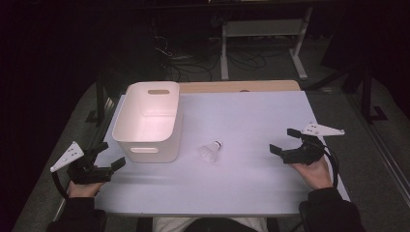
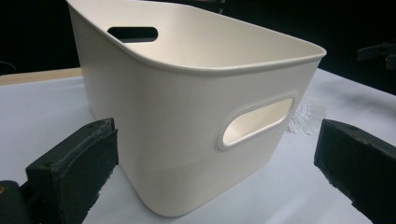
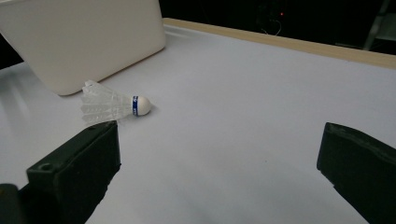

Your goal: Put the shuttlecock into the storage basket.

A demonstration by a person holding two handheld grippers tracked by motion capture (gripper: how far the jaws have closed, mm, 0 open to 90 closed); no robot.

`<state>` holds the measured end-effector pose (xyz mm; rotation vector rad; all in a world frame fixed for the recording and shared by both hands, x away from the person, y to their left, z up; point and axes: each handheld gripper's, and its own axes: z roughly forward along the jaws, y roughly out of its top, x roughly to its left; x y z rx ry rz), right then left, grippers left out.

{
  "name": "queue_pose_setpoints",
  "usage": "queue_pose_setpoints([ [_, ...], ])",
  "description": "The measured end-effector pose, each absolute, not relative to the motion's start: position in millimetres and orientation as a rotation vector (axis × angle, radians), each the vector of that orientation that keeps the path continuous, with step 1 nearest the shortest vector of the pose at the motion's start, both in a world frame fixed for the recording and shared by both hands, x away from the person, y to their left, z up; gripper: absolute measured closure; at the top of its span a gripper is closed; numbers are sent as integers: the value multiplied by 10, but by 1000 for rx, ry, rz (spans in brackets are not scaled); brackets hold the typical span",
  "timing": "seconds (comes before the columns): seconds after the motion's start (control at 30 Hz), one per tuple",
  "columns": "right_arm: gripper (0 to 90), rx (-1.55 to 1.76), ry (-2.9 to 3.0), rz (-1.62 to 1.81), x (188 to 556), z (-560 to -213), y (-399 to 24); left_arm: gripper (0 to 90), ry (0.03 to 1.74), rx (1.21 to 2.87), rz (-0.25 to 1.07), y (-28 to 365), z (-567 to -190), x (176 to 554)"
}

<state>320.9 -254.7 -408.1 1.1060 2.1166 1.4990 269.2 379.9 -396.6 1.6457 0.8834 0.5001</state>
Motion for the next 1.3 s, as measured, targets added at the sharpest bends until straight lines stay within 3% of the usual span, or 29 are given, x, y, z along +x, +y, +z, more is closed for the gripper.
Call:
queue_pose_setpoints([
  [1.3, 0, 1094, 2192, 1461, 3214, -3987, -2479, 0, 887, 1635, 499, 3795, -3959, 2654],
])
